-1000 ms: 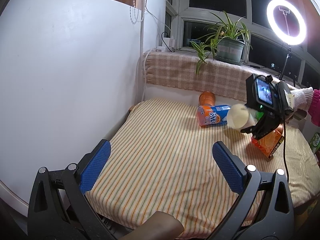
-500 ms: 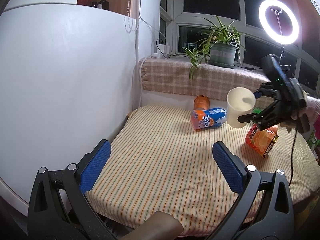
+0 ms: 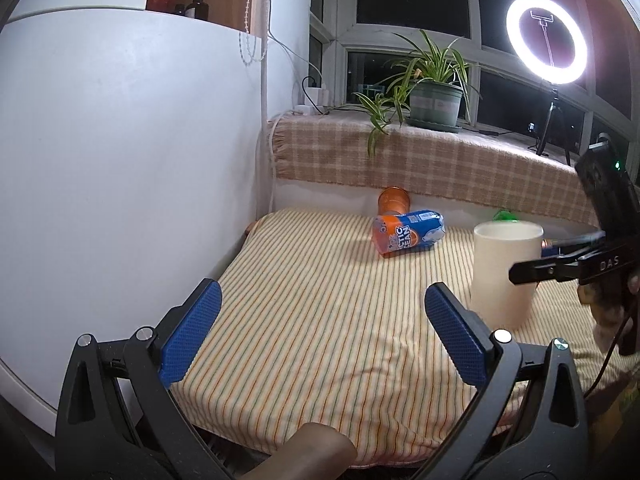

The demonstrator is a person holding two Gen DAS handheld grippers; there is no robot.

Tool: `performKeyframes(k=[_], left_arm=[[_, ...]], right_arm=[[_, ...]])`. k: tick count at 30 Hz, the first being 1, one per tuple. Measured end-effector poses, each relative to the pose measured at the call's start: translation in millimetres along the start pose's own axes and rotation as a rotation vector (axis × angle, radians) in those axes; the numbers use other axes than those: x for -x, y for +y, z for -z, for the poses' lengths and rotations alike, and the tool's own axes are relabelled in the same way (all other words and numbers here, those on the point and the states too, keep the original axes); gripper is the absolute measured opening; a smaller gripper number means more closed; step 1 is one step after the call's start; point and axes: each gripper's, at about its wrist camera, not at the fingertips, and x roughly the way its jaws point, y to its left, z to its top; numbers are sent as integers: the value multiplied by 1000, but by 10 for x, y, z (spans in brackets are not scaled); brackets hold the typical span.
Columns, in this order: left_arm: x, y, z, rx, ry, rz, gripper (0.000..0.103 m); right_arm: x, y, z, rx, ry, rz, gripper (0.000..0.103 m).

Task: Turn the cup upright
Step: 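Lift the white cup with the right gripper and rotate it upright, then close the left gripper on the upright cup's side while the right gripper releases it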

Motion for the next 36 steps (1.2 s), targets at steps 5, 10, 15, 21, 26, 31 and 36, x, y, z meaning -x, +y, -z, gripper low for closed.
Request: performKeyframes(k=[5, 10, 15, 21, 26, 31, 36], left_arm=[[-31, -14, 10, 1, 16, 14, 103], [-93, -20, 14, 18, 46, 60, 103], [-135, -82, 22, 13, 70, 98, 103], [-148, -206, 50, 3, 81, 128, 103], [-188, -276, 63, -1, 100, 155, 103], [-297, -319, 38, 9, 162, 244, 103], [-486, -441, -36, 18, 237, 340, 101]], right_arm=[[-40, -208, 231, -232, 12, -149, 75], [-152, -335, 447, -405, 55, -282, 75], [-311, -464, 568, -509, 110, -294, 75], [-333, -570, 664, -579, 124, -273, 76], [-254, -518, 606, -488, 75, -183, 77], [-112, -471, 612, -468, 26, -177, 78], [150, -346, 688, -427, -57, -111, 78]])
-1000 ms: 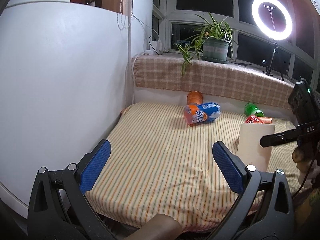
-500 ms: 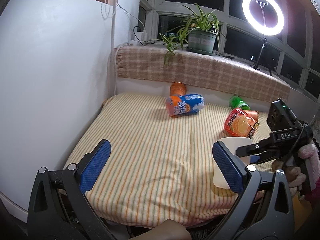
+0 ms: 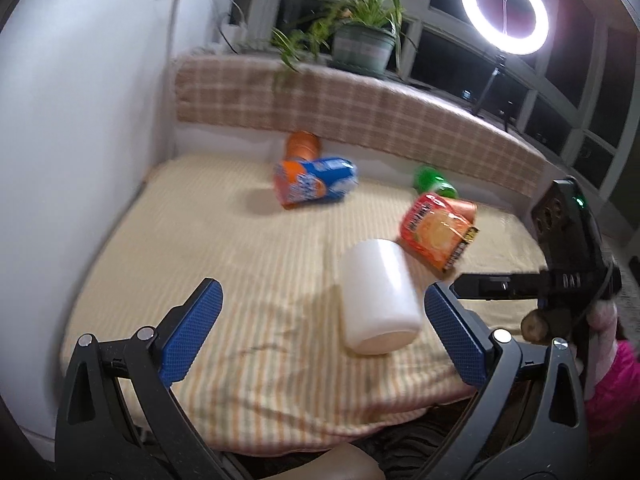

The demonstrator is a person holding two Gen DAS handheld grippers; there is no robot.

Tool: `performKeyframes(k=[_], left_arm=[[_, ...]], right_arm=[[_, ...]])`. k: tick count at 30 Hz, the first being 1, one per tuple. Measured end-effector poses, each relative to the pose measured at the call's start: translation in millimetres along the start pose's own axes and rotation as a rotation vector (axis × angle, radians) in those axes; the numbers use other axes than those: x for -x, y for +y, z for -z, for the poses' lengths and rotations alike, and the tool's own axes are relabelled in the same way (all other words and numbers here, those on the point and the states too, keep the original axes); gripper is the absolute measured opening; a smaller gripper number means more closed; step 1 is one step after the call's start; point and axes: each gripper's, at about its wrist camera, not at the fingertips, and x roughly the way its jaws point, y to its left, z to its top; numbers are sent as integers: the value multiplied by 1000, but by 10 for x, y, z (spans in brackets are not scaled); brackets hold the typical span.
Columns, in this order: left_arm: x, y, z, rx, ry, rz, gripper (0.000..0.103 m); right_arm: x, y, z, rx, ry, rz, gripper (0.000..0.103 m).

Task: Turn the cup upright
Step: 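Close the left gripper on the upright cup's side while the right gripper releases it, then lower the upright white cup onto the bed with the left gripper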

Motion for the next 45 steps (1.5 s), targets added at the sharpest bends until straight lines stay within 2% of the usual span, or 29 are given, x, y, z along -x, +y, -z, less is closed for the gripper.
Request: performKeyframes(k=[2, 6, 9, 11, 16, 20, 27, 31, 38, 45], left_arm=[[-109, -16, -62, 13, 44, 47, 96], [-351, -66, -163, 33, 117, 103, 95], [-536, -97, -207, 37, 166, 127, 92], [-662, -84, -224, 56, 210, 145, 86], [-962, -35, -279, 98, 304, 192, 82], [-1174, -52, -318, 107, 383, 233, 81], [-1459, -94, -328, 134, 468, 242, 76], [-1560, -94, -320, 151, 494, 247, 72], [-1674, -138, -352, 157, 541, 264, 73], [-1695, -195, -372, 128, 535, 262, 74]], right_arm=[[132, 27, 112, 38, -44, 65, 78], [330, 113, 348, 114, -122, 235, 78], [468, 142, 491, 146, -169, 325, 78], [591, 92, 577, 143, -196, 361, 78], [795, -19, 719, 104, -246, 412, 78], [862, -80, 765, 69, -261, 422, 78], [905, -127, 823, 51, -272, 421, 78], [915, -126, 833, 48, -278, 422, 78], [952, -154, 838, 30, -288, 423, 78], [930, -150, 854, 21, -285, 426, 78]])
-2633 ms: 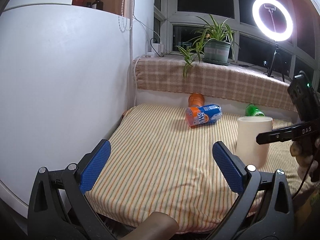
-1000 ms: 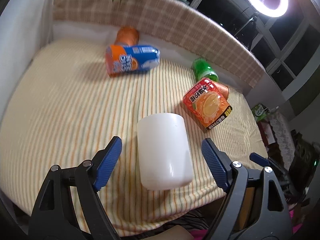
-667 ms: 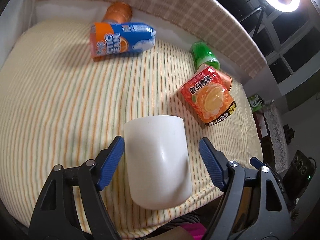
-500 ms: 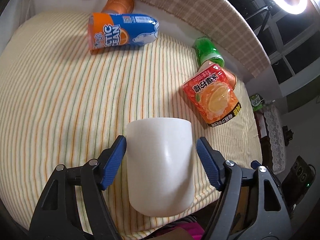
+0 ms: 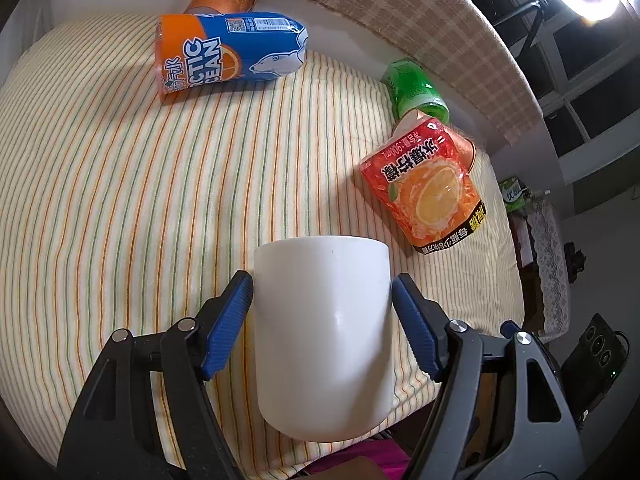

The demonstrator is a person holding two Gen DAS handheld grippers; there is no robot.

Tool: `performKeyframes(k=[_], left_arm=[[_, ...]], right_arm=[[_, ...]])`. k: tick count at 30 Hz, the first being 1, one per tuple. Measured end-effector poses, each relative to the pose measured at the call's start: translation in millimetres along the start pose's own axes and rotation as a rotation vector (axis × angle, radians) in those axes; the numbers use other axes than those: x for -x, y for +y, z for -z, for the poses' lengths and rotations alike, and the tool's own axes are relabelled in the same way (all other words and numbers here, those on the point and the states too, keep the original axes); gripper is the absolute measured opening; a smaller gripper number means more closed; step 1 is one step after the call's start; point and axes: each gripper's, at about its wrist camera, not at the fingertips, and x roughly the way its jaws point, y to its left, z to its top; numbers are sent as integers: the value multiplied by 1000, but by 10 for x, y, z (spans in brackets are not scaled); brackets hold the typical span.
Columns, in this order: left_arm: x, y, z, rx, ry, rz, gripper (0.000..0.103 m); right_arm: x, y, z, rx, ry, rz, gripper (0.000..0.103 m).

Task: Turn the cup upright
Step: 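Lower the upright white cup onto the bed with the left gripper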

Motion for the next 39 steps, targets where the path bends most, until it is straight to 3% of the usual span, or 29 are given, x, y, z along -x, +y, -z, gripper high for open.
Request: performKeyframes(k=[24, 39], left_arm=[[362, -571, 328, -217, -230, -136, 72], [428, -776, 447, -279, -346, -219, 71]], right_arm=[[22, -8, -4, -2, -24, 17, 78], [109, 52, 2, 37, -87, 113, 78]])
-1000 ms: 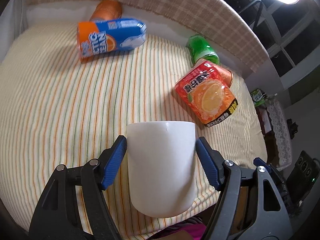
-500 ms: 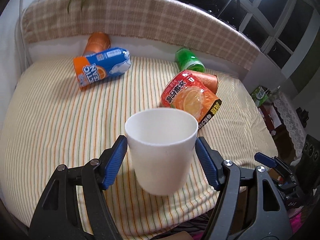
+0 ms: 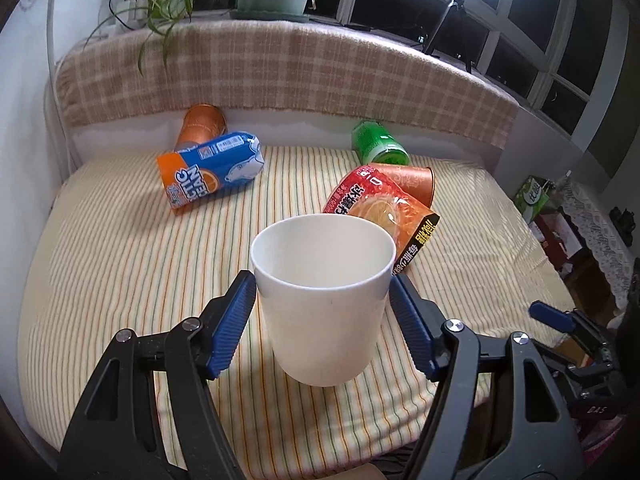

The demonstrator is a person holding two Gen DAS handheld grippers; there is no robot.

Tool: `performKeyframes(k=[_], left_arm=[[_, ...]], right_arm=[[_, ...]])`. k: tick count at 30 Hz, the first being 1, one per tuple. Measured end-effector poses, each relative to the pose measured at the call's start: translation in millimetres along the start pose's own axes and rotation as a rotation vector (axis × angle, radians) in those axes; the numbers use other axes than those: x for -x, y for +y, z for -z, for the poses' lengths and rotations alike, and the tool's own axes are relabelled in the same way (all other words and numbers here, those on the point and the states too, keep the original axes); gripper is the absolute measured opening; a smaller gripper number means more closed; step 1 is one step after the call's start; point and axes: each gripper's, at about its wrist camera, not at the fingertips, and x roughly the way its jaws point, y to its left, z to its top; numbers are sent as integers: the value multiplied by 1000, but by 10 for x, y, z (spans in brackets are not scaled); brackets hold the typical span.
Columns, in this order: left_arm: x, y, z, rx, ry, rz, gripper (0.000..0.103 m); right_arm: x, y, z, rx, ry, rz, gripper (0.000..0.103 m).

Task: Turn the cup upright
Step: 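Lower the upright white cup onto the bed with the left gripper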

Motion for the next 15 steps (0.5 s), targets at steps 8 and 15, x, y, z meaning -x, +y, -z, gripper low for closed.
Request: performKeyframes(k=[8, 15], left_arm=[[-15, -57, 13, -18, -40, -34, 71], [-97, -76, 26, -17, -46, -48, 71]], right_arm=[[56, 74, -5, 53, -38, 85, 78], [73, 89, -2, 63, -48, 105, 78]])
